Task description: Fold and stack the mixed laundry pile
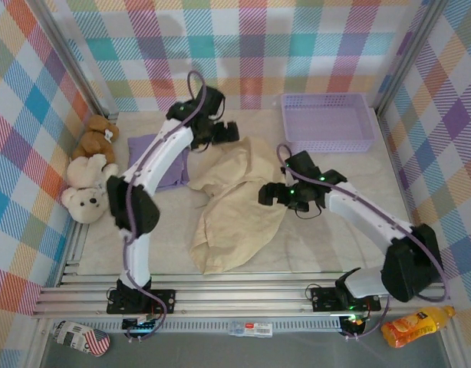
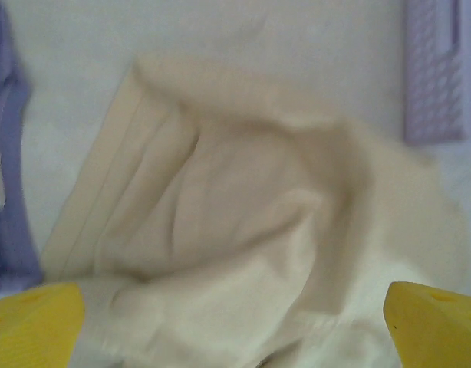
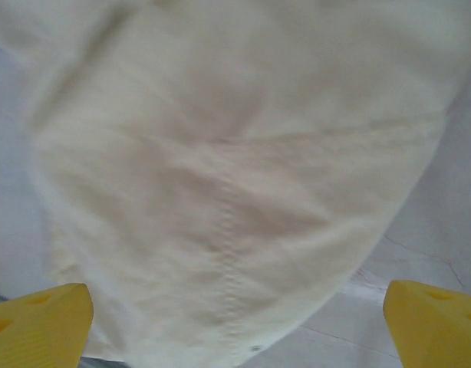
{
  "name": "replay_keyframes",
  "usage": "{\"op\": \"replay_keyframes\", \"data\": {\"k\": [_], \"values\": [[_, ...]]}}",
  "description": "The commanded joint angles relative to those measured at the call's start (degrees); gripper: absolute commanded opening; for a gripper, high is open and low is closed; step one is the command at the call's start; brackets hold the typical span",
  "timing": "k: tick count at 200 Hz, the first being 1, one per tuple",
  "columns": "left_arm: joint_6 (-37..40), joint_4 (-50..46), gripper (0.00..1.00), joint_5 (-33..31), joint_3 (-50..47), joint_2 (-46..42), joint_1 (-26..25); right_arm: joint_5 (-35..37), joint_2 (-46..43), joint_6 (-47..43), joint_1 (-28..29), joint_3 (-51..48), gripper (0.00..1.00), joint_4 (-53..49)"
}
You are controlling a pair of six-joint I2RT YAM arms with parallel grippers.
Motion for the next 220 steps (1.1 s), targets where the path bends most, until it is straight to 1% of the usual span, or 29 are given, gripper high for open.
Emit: {"op": "replay_keyframes", "data": {"k": [1, 7, 20, 41, 50, 59, 82, 97, 102, 109, 120, 125, 126, 130, 131, 132, 146, 161, 170, 182, 202, 210, 220], "values": [[-3.6, 6.1, 0.97, 3.2, -19.7, -15.5, -3.4, 2.6, 3.2, 0.7, 0.1, -2.4, 0.97, 1.4], [-5.8, 8.1, 0.96, 3.9, -27.0, -19.2, -4.3, 3.3, 4.1, 1.3, -0.1, -2.5, 0.97, 1.8], [-10.8, 12.8, 0.93, 5.1, -39.3, -25.8, -6.6, 3.9, 6.1, 2.4, -0.9, -2.5, 0.99, 2.8], [-18.2, 21.1, 0.88, 6.3, -53.9, -32.7, -11.2, 2.6, 8.8, 3.6, -3.1, -1.7, 1.0, 3.8], [-20.7, 25.0, 0.87, 6.7, -57.9, -33.7, -12.6, 1.5, 9.4, 3.8, -3.9, -1.4, 0.99, 4.2], [-22.0, 27.3, 0.85, 5.1, -60.4, -33.5, -13.9, 1.0, 9.5, 3.7, -4.7, -1.1, 0.99, 4.2], [-22.1, 30.5, 0.83, 1.8, -61.6, -29.5, -15.3, 0.8, 8.1, 2.9, -6.9, -1.4, 0.99, 4.0], [-20.6, 33.4, 0.79, 1.0, -60.3, -25.4, -15.8, 0.8, 6.5, 2.5, -8.8, -2.6, 0.99, 4.2], [-20.4, 33.8, 0.74, 0.8, -59.6, -23.7, -15.9, 0.7, 6.0, 2.6, -9.5, -3.0, 0.99, 4.2], [-20.1, 34.4, 0.63, 1.1, -58.0, -21.4, -15.8, 0.1, 5.2, 2.8, -10.8, -3.7, 0.99, 4.2], [-19.4, 33.9, 0.38, 2.2, -54.7, -18.2, -16.0, -1.4, 4.2, 2.8, -12.9, -4.8, 0.99, 4.2], [-19.2, 33.1, 0.24, 2.7, -52.8, -17.2, -16.2, -2.0, 3.7, 2.7, -13.7, -5.1, 0.99, 4.2], [-19.1, 32.9, 0.22, 2.8, -52.4, -17.0, -16.3, -2.1, 3.6, 2.7, -13.9, -5.2, 0.99, 4.1], [-18.9, 31.8, 0.05, 2.8, -50.9, -16.6, -16.5, -2.4, 3.2, 2.6, -14.4, -5.6, 0.99, 4.1], [-18.9, 31.5, 0.01, 2.7, -50.4, -16.4, -16.6, -2.4, 3.1, 2.5, -14.5, -5.6, 0.99, 4.0], [-18.9, 31.1, 0.0, 2.7, -50.0, -16.3, -16.7, -2.4, 3.0, 2.5, -14.7, -5.7, 0.99, 4.0], [-20.1, 22.9, 0.0, 2.1, -42.2, -15.2, -17.1, -2.3, 1.3, 1.7, -15.5, -6.8, 0.99, 3.9], [-19.4, 14.3, 0.0, 4.8, -32.1, -14.6, -17.3, -1.6, 0.2, 0.6, -15.6, -7.5, 0.99, 3.5], [-19.1, 11.5, 0.0, 6.3, -26.3, -14.8, -17.5, -0.5, -0.1, 0.4, -15.6, -7.8, 0.99, 3.2], [-19.0, 10.8, 0.0, 8.0, -20.0, -15.5, -17.6, 0.9, -0.3, 0.6, -15.9, -8.2, 0.99, 3.1], [-17.1, 9.0, 0.0, 5.4, -12.1, -17.0, -16.0, 2.4, -0.9, 1.7, -16.6, -8.5, 0.99, 3.6], [-15.6, 7.5, 0.0, 3.9, -10.2, -17.5, -14.1, 2.6, -1.4, 2.2, -17.0, -8.5, 0.99, 4.1], [-13.7, 5.1, 0.0, 1.2, -9.3, -18.3, -10.7, 2.7, -2.1, 2.5, -17.3, -8.5, 0.99, 4.8]]}}
